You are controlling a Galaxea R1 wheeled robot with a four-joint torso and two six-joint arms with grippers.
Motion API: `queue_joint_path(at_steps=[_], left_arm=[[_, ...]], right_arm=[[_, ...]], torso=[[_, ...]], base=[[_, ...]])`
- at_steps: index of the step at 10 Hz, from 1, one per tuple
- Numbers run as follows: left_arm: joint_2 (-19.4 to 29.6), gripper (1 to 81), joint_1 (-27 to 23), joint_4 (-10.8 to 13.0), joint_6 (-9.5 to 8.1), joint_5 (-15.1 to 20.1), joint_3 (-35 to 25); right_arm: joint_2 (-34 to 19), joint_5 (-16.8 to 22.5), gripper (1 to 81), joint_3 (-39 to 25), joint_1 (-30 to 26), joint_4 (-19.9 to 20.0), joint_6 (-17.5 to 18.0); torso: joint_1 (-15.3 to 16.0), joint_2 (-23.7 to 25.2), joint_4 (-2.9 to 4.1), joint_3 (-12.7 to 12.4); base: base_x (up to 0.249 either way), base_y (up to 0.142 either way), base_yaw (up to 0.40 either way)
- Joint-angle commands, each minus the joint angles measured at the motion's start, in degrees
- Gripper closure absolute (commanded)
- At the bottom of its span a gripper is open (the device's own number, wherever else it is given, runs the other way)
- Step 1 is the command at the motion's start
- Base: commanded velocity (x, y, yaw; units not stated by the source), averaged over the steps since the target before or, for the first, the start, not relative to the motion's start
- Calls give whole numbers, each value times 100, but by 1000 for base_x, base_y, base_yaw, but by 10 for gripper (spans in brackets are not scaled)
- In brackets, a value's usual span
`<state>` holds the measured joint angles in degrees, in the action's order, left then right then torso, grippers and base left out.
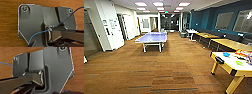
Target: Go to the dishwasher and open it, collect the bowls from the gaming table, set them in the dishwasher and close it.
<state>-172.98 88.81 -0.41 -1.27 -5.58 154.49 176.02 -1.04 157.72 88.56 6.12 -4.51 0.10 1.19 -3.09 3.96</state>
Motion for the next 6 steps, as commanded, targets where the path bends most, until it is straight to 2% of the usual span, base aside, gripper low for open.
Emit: queue_joint_path(at_steps=[1, 6], left_arm=[[35, 10, -219, 15, 30, 321, -15], [35, 10, -210, 33, 39, 312, -24]], right_arm=[[50, 341, 10, -32, -255, -6, -15], [50, 341, 10, -6, -255, -6, -15]], torso=[[0, 0, 0, 0], [0, 0, 0, 0]], base=[[0, 0, 0], [0, 0, 0]])
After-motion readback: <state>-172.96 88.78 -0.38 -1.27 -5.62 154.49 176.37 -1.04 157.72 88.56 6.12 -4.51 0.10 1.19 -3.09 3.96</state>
